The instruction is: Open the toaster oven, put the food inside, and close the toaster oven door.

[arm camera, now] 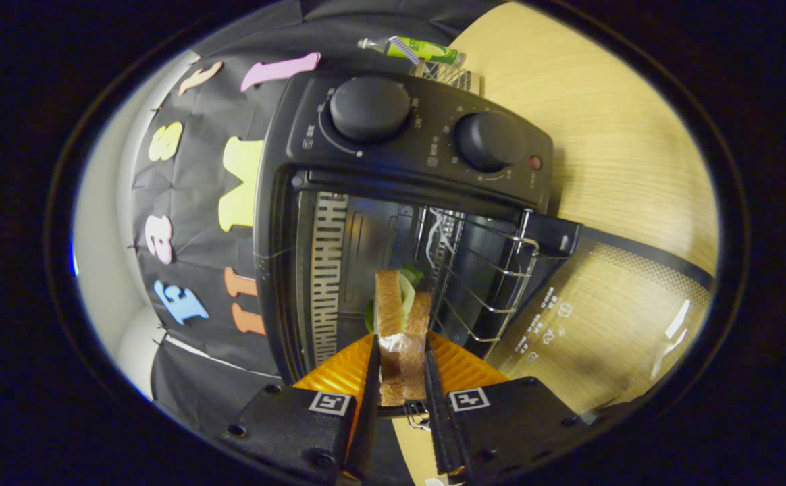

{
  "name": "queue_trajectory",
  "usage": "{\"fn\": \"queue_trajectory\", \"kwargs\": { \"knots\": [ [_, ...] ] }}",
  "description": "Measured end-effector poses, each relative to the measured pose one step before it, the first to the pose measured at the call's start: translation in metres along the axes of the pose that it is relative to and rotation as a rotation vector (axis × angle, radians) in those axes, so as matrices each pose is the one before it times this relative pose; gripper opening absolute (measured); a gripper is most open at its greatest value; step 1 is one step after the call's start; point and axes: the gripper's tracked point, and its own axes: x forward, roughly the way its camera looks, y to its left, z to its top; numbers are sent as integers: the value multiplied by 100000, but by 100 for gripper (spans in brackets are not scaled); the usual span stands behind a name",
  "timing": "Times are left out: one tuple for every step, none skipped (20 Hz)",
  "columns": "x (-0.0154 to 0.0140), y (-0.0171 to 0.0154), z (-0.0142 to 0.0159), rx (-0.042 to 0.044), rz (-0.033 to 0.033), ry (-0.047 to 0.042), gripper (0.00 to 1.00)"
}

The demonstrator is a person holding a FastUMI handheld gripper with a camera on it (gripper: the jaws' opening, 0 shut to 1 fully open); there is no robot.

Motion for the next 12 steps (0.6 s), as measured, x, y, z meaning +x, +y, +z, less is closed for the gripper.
{"fn": "queue_trajectory", "kwargs": {
  "knots": [
    [444, 116, -208, -2977, -1210, 2911, 40],
    [371, 137, -115, -2495, -478, 2174, 43],
    [375, -26, -188, -2376, -1123, 2446, 44],
    [252, 134, 24, -1955, -1152, 1673, 46],
    [128, -17, -25, -2289, -1264, 2787, 47],
    [57, 84, -163, -1704, -618, 3000, 49],
    [214, -133, 37, -607, -558, 1940, 51],
    [81, -121, 7, -278, -416, 1565, 52],
    [-119, 136, 164, -131, 968, 437, 53],
    [104, 694, -1, -352, 2916, 880, 62],
    [-418, 155, -97, -2935, -1126, 789, 70],
    [788, 2, -199, -4010, -1536, -1415, 78]
  ]
}}
